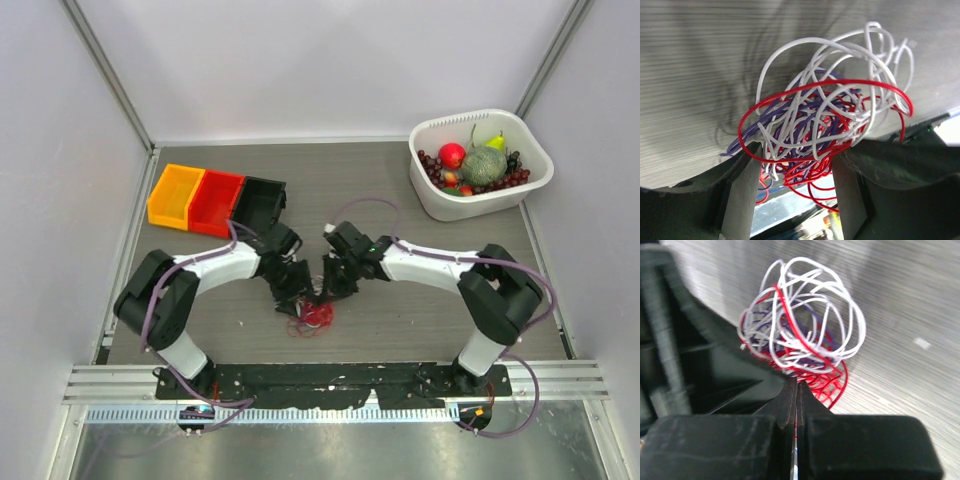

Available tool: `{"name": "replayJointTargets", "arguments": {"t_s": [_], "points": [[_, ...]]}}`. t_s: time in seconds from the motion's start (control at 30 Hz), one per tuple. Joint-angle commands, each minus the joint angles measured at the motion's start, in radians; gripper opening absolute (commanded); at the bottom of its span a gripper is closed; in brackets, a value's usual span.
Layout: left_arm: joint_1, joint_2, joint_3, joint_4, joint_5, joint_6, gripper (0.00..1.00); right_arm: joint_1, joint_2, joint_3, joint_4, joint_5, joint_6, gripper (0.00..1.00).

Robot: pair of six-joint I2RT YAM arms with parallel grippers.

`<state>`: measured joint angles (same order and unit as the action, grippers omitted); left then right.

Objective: Untangle the cables

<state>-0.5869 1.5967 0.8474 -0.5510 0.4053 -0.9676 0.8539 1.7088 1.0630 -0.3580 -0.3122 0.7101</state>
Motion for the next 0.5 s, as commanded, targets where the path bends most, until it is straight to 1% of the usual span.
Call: {"name": "replayJointTargets", "arguments": {"t_s": [0.0, 0.1, 0.17, 0.23, 0.3, 0.33, 0.37, 0.4, 0.47], "points": [[-0.116, 0.061, 0.178, 0.114, 0.047, -0.005, 0.62, -0.129, -0.228, -0.179, -0.025, 0.061, 0.020, 0.01], [-0.120, 0.066, 0.232, 0.103, 0.035, 0.020, 0.67, -0.261, -0.424, -0.270, -0.074, 0.090, -0.017, 0.01], [-0.122, 0.057, 0.243, 0.100, 0.033, 0.029, 0.70, -0.306, -0.498, -0.307, -0.137, 0.075, -0.038, 0.01], [-0.123, 0.031, 0.239, 0.094, 0.000, 0.040, 0.72, -0.308, -0.537, -0.331, -0.157, 0.068, -0.055, 0.01], [-0.119, -0.006, 0.234, 0.059, -0.052, 0.070, 0.74, -0.308, -0.552, -0.345, -0.165, 0.048, -0.054, 0.07], [-0.119, -0.029, 0.240, 0.021, -0.084, 0.098, 0.75, -0.308, -0.554, -0.344, -0.167, 0.038, -0.047, 0.15], [-0.117, -0.046, 0.251, -0.016, -0.120, 0.133, 0.75, -0.308, -0.558, -0.339, -0.161, 0.030, -0.046, 0.18], [-0.116, -0.061, 0.263, -0.082, -0.147, 0.177, 0.74, -0.308, -0.558, -0.334, -0.142, 0.001, -0.049, 0.28], [-0.119, -0.078, 0.280, -0.188, -0.213, 0.243, 0.71, -0.306, -0.551, -0.316, -0.107, -0.040, -0.063, 0.33]]}}
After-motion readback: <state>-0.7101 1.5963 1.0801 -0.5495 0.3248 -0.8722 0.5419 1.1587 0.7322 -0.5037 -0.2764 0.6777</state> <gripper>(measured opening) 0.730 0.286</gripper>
